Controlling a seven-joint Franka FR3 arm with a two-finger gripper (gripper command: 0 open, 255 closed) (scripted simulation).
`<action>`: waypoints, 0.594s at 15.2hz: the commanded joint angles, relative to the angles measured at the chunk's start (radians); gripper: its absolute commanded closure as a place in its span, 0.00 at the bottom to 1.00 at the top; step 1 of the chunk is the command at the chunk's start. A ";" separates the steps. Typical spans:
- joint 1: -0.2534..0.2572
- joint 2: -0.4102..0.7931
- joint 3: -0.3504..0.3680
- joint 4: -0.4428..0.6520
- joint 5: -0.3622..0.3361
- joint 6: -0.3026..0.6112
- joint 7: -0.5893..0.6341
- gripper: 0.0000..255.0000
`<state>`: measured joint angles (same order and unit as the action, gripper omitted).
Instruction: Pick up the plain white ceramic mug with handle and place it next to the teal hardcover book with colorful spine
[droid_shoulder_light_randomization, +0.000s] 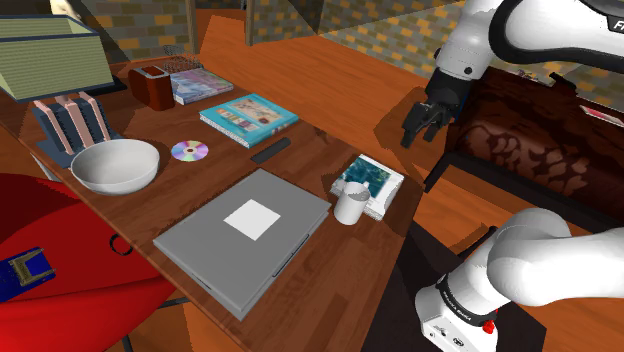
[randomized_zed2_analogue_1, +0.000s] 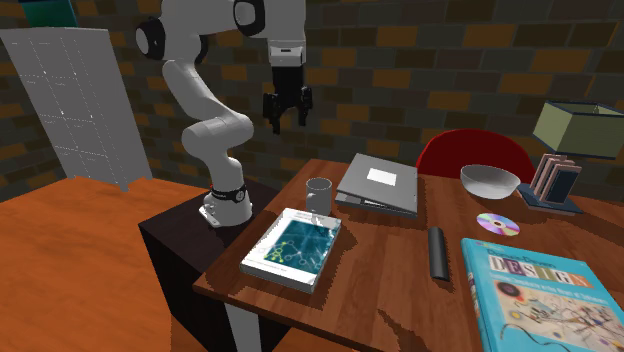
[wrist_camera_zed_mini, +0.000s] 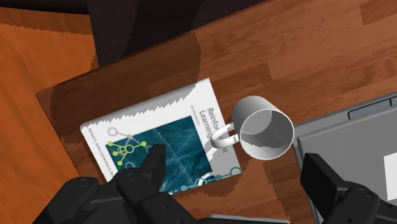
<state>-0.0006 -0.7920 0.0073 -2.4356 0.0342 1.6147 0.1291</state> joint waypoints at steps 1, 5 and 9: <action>0.000 0.000 0.000 0.000 0.000 0.000 0.000 0.00; 0.017 0.017 0.067 -0.100 0.035 0.146 0.076 0.00; 0.034 0.069 0.138 -0.175 0.067 0.302 0.153 0.00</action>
<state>0.0292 -0.7442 0.1255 -2.5924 0.0923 1.8677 0.2603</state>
